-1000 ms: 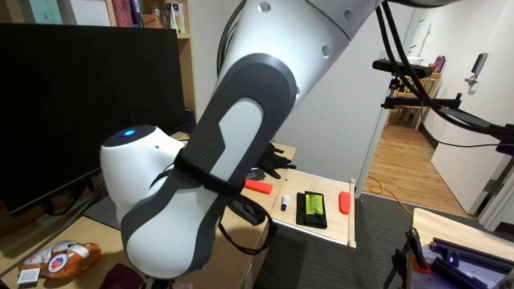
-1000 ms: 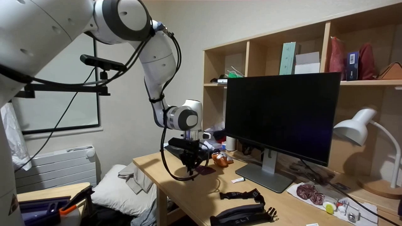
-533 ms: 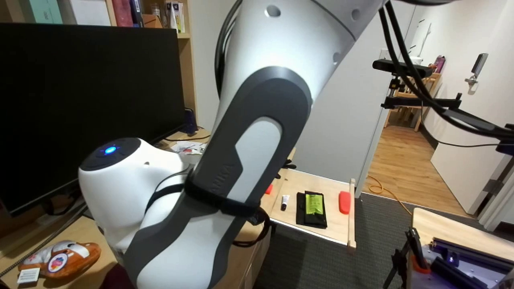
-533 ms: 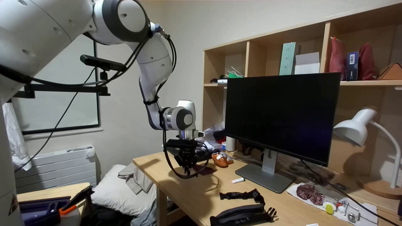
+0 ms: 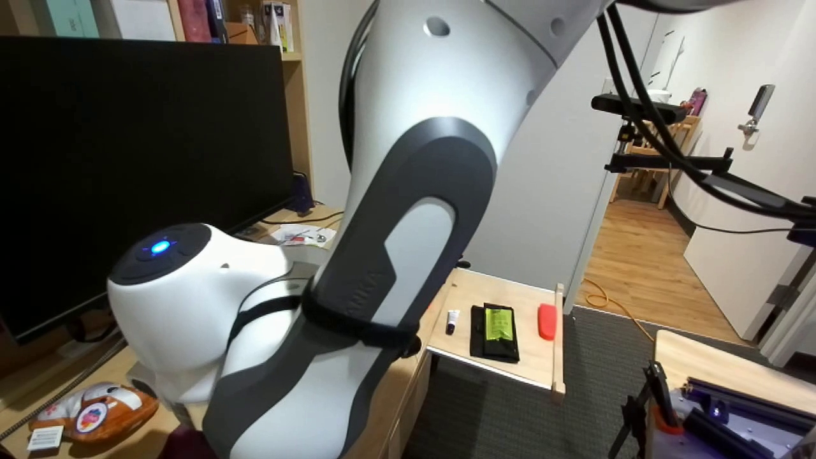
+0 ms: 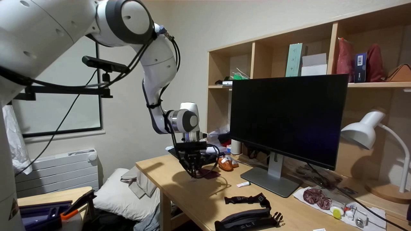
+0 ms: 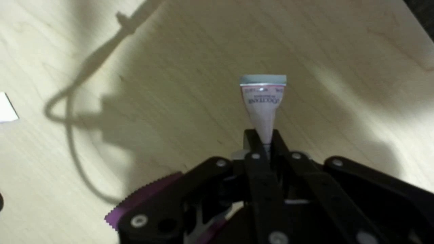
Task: Move the white tube to the left then put the brown doll on the open drawer
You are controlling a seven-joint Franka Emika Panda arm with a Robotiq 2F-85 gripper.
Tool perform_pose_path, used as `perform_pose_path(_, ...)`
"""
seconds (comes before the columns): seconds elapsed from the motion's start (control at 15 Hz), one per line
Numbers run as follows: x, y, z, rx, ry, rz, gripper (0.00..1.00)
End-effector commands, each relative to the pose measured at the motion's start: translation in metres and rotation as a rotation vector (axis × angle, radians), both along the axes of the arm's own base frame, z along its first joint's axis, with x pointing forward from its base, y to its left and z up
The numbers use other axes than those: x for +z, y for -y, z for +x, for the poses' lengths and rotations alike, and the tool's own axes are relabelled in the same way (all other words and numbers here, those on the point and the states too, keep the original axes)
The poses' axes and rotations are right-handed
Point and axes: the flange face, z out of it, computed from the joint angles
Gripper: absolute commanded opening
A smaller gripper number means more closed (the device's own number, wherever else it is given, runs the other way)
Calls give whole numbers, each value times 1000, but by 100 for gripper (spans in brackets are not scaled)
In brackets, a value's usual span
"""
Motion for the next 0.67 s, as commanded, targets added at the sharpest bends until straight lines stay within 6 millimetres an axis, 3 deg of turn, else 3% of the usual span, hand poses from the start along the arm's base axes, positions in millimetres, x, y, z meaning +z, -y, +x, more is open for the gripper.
perform_pose_path(0.0,-6,-11,5,196,-15,-19,8)
perform_pose_path(0.07,-2,-6,1,98,-6,-6,8)
perform_pose_path(0.33,-4,-7,1,105,-9,-6,8)
perform_pose_path(0.6,-15,-34,-15,352,4,-19,8)
